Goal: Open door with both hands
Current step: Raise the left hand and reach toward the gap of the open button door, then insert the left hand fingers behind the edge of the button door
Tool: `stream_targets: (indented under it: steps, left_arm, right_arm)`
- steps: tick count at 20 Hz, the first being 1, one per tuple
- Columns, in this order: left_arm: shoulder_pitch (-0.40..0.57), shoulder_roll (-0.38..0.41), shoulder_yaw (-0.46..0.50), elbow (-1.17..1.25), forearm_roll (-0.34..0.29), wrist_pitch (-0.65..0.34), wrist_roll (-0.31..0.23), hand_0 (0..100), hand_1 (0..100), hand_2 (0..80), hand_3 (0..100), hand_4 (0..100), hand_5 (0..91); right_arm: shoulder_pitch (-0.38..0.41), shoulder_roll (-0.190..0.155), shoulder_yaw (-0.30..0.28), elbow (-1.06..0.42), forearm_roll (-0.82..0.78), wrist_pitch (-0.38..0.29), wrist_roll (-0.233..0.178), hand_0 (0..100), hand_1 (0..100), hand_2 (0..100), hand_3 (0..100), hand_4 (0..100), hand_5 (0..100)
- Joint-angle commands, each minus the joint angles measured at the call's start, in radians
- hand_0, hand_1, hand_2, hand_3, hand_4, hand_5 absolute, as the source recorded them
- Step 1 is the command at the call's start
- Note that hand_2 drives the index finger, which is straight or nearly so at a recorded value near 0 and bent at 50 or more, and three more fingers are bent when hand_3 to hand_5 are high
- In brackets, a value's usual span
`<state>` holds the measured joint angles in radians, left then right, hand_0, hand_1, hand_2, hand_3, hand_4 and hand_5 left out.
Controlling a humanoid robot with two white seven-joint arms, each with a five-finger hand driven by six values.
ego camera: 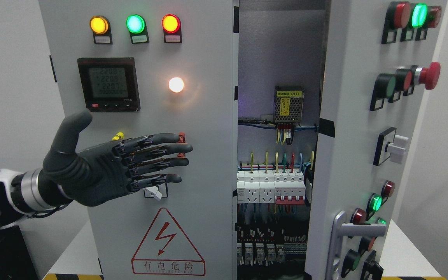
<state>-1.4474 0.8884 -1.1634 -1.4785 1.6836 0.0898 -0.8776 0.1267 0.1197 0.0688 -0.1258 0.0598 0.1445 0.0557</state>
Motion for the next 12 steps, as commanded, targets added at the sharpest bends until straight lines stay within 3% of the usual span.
stream_targets:
  steps: [1,12]
  left_arm:
    - [-0.130,-0.210,-0.271,0.084,0.070,0.001,0.045,0,0,0.0,0,3,0.0]
    - [-0.194,-0.333,-0.272,0.081,0.074,0.001,0.137,0,0,0.0,0,3,0.0]
  right_arm:
    - [-0.001,0.000,-0.001,0.000,0.000,0.000,-0.001,11,0,0,0,0,0]
    - [-0.001,0.000,0.000,0.000,0.000,0.000,-0.001,11,0,0,0,0,0]
